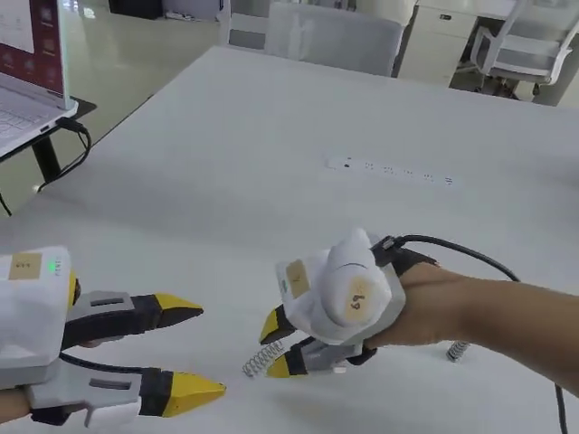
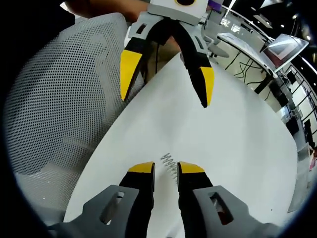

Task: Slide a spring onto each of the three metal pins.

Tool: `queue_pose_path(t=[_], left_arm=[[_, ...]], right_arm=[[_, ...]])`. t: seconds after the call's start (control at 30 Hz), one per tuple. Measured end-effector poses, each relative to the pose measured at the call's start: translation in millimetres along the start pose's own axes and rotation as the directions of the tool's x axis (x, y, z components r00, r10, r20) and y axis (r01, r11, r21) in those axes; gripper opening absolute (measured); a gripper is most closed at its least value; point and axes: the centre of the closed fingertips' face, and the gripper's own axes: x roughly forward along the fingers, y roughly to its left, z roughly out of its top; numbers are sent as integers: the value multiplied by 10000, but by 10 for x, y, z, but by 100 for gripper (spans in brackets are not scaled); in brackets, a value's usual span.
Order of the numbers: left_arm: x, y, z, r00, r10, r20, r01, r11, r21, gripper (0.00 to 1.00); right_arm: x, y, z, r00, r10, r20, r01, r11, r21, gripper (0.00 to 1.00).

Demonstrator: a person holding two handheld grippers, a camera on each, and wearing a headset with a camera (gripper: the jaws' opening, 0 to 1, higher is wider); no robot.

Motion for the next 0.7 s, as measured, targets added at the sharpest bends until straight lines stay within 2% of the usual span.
queue_pose_path(t=[0.23,0.47,0.63,0.7], left_arm=[[-19,-2,-16,10000,30,-19,-30,10000,-86,48],[-36,6,-12,10000,76,56,-75,9998,-168,47],[-51,19,-21,9999,124,98,-122,9997,-223,47],[-56,26,-22,9998,156,137,-152,9996,-256,47]], right_arm=[[128,-10,24,9991,380,-162,-386,9985,-400,14],[240,7,-3,9949,807,-601,-851,9937,-734,12],[292,43,-77,9876,1050,-1170,-1190,9856,-1200,11],[292,56,-78,9862,1148,-1195,-1294,9840,-1227,10]])
